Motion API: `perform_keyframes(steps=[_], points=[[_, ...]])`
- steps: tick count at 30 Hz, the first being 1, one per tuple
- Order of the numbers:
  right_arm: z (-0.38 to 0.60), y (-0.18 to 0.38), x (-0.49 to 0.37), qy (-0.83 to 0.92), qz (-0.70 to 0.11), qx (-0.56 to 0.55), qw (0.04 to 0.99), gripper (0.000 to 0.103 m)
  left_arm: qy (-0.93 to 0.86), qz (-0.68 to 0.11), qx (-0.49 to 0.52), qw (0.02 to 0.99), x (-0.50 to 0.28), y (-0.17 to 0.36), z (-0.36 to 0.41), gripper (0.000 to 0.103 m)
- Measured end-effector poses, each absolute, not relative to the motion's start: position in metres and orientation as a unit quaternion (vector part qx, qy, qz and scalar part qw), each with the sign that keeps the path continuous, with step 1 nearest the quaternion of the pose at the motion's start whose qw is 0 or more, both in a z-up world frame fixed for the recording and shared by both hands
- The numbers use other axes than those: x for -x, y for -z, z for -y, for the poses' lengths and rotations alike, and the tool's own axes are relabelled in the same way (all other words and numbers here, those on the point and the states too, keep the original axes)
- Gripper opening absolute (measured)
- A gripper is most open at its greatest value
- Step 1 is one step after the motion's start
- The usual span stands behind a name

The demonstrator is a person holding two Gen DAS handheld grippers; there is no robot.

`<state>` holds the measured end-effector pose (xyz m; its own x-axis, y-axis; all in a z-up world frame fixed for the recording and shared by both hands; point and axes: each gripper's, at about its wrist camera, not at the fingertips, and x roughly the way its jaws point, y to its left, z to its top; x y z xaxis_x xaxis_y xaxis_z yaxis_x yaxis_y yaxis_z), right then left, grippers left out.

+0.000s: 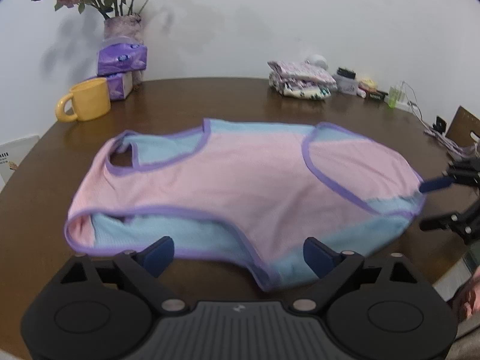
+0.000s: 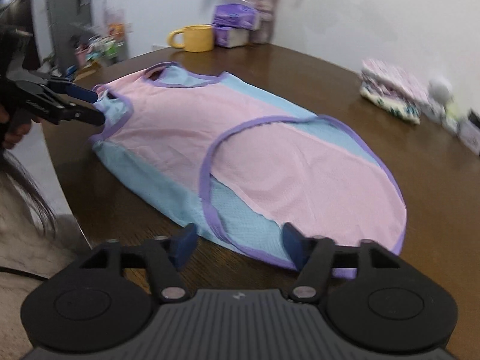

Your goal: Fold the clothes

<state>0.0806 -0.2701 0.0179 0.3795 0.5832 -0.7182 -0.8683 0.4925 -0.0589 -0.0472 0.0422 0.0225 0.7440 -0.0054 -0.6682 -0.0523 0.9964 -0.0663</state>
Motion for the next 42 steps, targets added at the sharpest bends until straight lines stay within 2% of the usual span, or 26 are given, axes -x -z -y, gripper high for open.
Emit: perform_keyframes(steps=[4, 5, 7, 8, 10, 11, 19, 22, 30, 33, 34, 35, 37, 41, 42], points=[[0.265, -0.016, -0.078, -0.470, -0.323, 0.215, 0.792, 0.069, -0.007, -0.363, 0.053, 0.930, 0.051, -0.015, -0.034, 0.076], [0.266, -0.014, -0.078, -0.468, -0.326, 0.210, 0.794, 0.062, -0.006, -0.364, 0.056, 0.930, 0.050, -0.013, -0.032, 0.075], [0.267, -0.012, -0.079, -0.463, -0.332, 0.200, 0.797, 0.046, -0.002, -0.369, 0.059, 0.928, 0.049, -0.010, -0.030, 0.063], [0.269, -0.011, -0.079, -0.462, -0.335, 0.196, 0.797, 0.039, 0.001, -0.371, 0.060, 0.927, 0.049, -0.008, -0.029, 0.061], [0.272, -0.008, -0.079, -0.467, -0.335, 0.194, 0.795, 0.034, 0.009, -0.371, 0.055, 0.927, 0.049, -0.007, -0.027, 0.052], [0.273, -0.007, -0.080, -0.470, -0.334, 0.197, 0.793, 0.034, 0.013, -0.372, 0.052, 0.927, 0.050, -0.007, -0.026, 0.051], [0.271, -0.003, -0.087, -0.495, -0.338, 0.212, 0.772, 0.009, 0.035, -0.379, 0.041, 0.924, 0.048, -0.002, -0.025, 0.008], [0.269, -0.005, -0.092, -0.496, -0.347, 0.214, 0.767, 0.002, 0.043, -0.377, 0.042, 0.924, 0.049, -0.003, -0.027, 0.003], [0.276, -0.023, -0.087, -0.519, -0.394, 0.198, 0.732, 0.001, 0.040, -0.380, 0.032, 0.924, 0.057, -0.009, -0.037, 0.003], [0.277, -0.022, -0.092, -0.503, -0.385, 0.196, 0.749, 0.006, 0.044, -0.385, 0.067, 0.919, 0.055, -0.010, -0.044, 0.012], [0.278, -0.021, -0.094, -0.503, -0.388, 0.191, 0.748, 0.011, 0.045, -0.382, 0.067, 0.921, 0.056, -0.011, -0.044, 0.015], [0.279, -0.020, -0.095, -0.502, -0.389, 0.186, 0.749, 0.024, 0.046, -0.379, 0.067, 0.922, 0.056, -0.012, -0.044, 0.017], [0.281, -0.018, -0.095, -0.507, -0.391, 0.178, 0.747, 0.040, 0.042, -0.380, 0.065, 0.922, 0.054, -0.012, -0.043, 0.032], [0.277, -0.014, -0.096, -0.509, -0.399, 0.167, 0.744, 0.038, 0.040, -0.384, 0.060, 0.921, 0.049, -0.008, -0.042, 0.028], [0.276, -0.013, -0.097, -0.507, -0.402, 0.162, 0.745, 0.034, 0.042, -0.386, 0.058, 0.920, 0.047, -0.006, -0.042, 0.013]])
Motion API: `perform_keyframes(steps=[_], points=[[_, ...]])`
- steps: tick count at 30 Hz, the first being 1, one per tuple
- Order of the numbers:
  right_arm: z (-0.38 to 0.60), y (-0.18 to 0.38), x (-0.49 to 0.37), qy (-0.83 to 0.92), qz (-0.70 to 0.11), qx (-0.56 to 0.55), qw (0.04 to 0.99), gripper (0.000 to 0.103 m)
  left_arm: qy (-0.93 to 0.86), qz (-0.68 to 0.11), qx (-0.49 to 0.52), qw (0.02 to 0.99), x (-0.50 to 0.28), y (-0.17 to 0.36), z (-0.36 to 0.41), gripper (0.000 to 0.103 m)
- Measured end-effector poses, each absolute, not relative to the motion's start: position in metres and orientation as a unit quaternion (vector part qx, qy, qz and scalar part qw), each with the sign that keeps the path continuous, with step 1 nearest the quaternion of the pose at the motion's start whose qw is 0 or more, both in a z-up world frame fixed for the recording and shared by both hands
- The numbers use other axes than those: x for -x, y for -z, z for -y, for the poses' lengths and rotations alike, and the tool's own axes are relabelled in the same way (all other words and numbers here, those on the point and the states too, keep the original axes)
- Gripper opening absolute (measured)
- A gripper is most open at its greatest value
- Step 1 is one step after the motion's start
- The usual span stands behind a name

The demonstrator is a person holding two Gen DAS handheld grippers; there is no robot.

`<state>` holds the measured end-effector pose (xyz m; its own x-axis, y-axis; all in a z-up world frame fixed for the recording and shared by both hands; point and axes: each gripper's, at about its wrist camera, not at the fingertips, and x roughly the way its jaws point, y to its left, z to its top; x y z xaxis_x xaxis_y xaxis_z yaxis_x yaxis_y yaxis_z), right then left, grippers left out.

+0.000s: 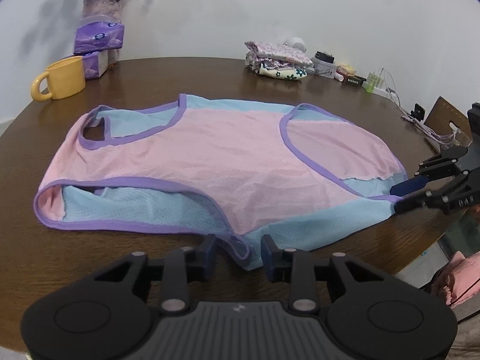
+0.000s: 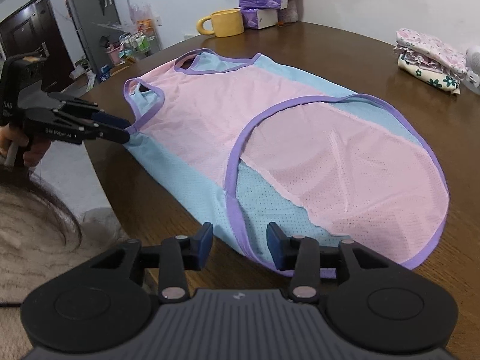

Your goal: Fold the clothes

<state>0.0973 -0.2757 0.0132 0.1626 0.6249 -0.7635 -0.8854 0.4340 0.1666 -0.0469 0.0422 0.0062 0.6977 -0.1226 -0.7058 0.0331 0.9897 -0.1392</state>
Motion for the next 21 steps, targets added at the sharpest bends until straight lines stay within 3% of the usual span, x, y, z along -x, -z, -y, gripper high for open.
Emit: perform_keyframes(steps=[1, 2, 6, 7, 8, 10, 12, 13, 17, 19, 21], points=[[0.275, -0.013, -0.099, -0.504, -0.406, 0.157, 0.746, 0.020, 0.044, -0.391, 0.055, 0.918, 0.046, -0.004, -0.042, 0.004], [0.274, -0.012, -0.099, -0.503, -0.409, 0.155, 0.746, 0.008, 0.045, -0.392, 0.050, 0.918, 0.046, -0.003, -0.041, 0.004], [0.274, -0.009, -0.089, -0.503, -0.417, 0.179, 0.735, 0.003, 0.042, -0.392, 0.034, 0.918, 0.051, -0.004, -0.040, 0.005], [0.274, -0.010, -0.087, -0.504, -0.418, 0.182, 0.734, 0.003, 0.040, -0.390, 0.042, 0.919, 0.053, -0.005, -0.042, 0.010], [0.274, -0.011, -0.086, -0.502, -0.419, 0.183, 0.734, 0.004, 0.036, -0.386, 0.049, 0.920, 0.054, -0.007, -0.045, 0.015], [0.276, -0.018, -0.086, -0.497, -0.409, 0.164, 0.747, 0.010, 0.020, -0.368, 0.063, 0.927, 0.058, -0.016, -0.051, 0.057], [0.280, -0.026, -0.088, -0.487, -0.395, 0.132, 0.767, 0.026, 0.007, -0.336, 0.073, 0.939, 0.064, -0.024, -0.055, 0.078], [0.281, -0.029, -0.089, -0.482, -0.389, 0.118, 0.777, 0.038, 0.002, -0.321, 0.077, 0.944, 0.066, -0.028, -0.057, 0.080], [0.273, -0.027, -0.087, -0.469, -0.377, 0.100, 0.793, 0.038, 0.015, -0.309, 0.071, 0.948, 0.054, -0.029, -0.054, 0.077], [0.262, -0.024, -0.084, -0.463, -0.367, 0.107, 0.800, 0.034, 0.025, -0.305, 0.065, 0.950, 0.047, -0.029, -0.050, 0.052], [0.252, -0.024, -0.079, -0.458, -0.342, 0.112, 0.813, 0.021, 0.042, -0.312, 0.047, 0.948, 0.038, -0.025, -0.042, 0.038]])
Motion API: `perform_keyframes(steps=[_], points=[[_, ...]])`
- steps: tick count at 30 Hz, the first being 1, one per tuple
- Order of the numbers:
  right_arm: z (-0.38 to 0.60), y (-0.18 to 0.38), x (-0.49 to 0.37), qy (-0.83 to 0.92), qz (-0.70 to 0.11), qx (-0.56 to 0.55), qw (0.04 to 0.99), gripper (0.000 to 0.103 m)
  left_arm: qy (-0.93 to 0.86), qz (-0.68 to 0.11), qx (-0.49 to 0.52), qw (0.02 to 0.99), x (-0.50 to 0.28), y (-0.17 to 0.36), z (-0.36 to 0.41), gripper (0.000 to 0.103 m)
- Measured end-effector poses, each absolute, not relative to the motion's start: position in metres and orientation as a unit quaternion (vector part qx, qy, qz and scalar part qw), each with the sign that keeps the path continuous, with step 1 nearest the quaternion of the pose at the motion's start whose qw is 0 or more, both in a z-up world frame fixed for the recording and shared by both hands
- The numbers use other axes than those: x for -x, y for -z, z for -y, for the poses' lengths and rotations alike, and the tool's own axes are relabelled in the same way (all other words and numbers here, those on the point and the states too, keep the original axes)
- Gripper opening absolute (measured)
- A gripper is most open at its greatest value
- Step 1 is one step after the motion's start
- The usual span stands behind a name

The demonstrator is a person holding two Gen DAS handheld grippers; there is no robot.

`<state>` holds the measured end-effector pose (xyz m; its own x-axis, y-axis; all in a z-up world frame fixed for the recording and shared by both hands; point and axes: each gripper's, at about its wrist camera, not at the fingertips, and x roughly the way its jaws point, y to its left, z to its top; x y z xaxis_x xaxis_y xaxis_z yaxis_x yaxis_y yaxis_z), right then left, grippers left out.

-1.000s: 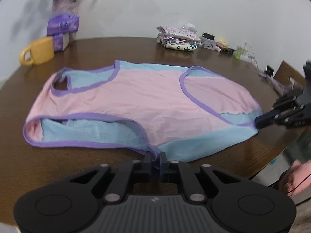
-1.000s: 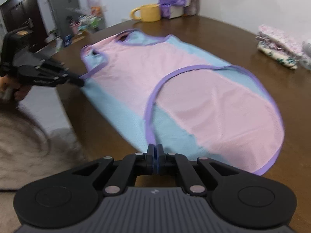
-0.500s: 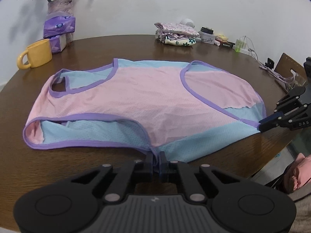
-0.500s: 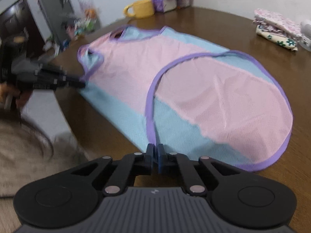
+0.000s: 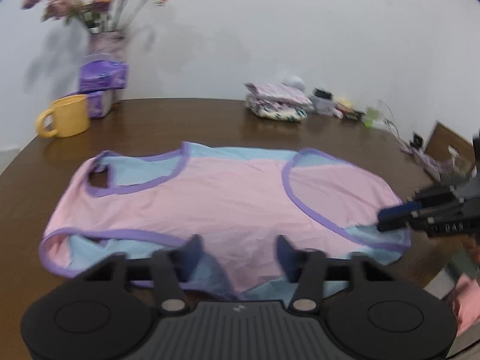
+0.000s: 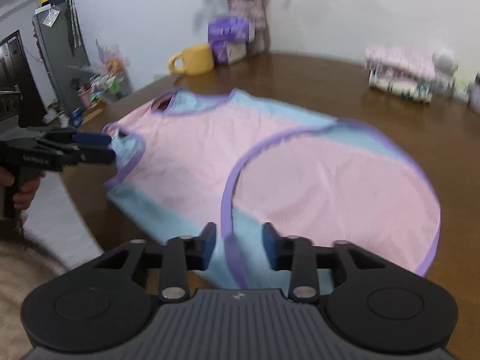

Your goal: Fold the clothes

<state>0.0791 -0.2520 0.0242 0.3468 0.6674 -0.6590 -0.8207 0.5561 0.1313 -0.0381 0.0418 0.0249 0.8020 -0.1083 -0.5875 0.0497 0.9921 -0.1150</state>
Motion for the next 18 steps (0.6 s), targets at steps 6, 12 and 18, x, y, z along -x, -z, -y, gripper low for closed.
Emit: perform_keyframes(steps=[6, 12, 18], points=[[0.221, -0.008, -0.063, -0.481, -0.338, 0.153, 0.794, 0.017, 0.051, -0.341, 0.007, 0.939, 0.032, -0.003, -0.030, 0.022], [0.226, -0.002, -0.056, -0.458, -0.343, 0.161, 0.804, 0.017, 0.045, -0.340, 0.018, 0.939, 0.038, 0.001, -0.038, 0.020], [0.237, -0.013, -0.074, -0.416, -0.324, 0.129, 0.840, 0.018, 0.050, -0.309, 0.018, 0.949, 0.028, -0.010, -0.038, 0.022]])
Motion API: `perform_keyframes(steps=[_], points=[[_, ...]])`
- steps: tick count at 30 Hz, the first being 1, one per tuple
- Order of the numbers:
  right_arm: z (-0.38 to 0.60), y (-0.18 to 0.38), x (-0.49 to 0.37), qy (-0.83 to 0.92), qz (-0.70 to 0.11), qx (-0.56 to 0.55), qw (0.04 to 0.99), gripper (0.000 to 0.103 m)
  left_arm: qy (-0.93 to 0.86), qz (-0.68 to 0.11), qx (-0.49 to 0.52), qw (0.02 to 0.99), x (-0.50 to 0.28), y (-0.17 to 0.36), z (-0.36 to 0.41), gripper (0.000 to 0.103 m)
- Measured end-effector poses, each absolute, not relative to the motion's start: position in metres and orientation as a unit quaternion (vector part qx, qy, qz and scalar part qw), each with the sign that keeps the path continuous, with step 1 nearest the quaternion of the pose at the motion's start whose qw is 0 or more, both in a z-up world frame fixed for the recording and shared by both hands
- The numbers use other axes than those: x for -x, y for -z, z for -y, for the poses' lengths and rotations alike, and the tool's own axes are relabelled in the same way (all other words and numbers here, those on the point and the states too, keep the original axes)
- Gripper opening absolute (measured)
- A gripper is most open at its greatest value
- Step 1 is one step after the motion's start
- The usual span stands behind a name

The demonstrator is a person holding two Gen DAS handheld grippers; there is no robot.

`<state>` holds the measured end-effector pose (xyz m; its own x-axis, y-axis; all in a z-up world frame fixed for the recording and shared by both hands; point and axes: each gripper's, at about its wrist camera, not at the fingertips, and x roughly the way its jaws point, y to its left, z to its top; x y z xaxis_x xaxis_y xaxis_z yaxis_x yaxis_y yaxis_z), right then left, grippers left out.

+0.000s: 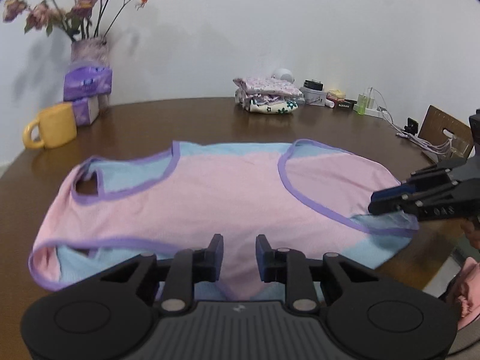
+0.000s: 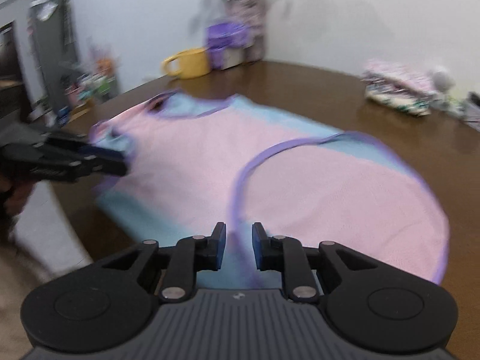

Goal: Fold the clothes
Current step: 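Open the right tool and smooth the garment flat with both tools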

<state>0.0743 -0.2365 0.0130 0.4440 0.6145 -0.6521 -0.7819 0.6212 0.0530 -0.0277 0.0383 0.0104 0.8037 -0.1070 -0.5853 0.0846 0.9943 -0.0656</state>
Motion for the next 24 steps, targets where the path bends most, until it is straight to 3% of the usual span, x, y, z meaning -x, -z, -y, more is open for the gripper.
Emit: perform_keyframes(steps=[15, 24], points=[[0.248, 0.008, -0.157, -0.324, -0.351, 0.126, 0.869, 0.018, 0.041, -0.339, 0.054, 0.938, 0.007, -0.002, -0.049, 0.026], [0.223, 0.007, -0.173, -0.322, -0.345, 0.099, 0.876, 0.019, -0.013, -0.347, 0.075, 0.935, -0.067, -0.012, -0.068, 0.026]])
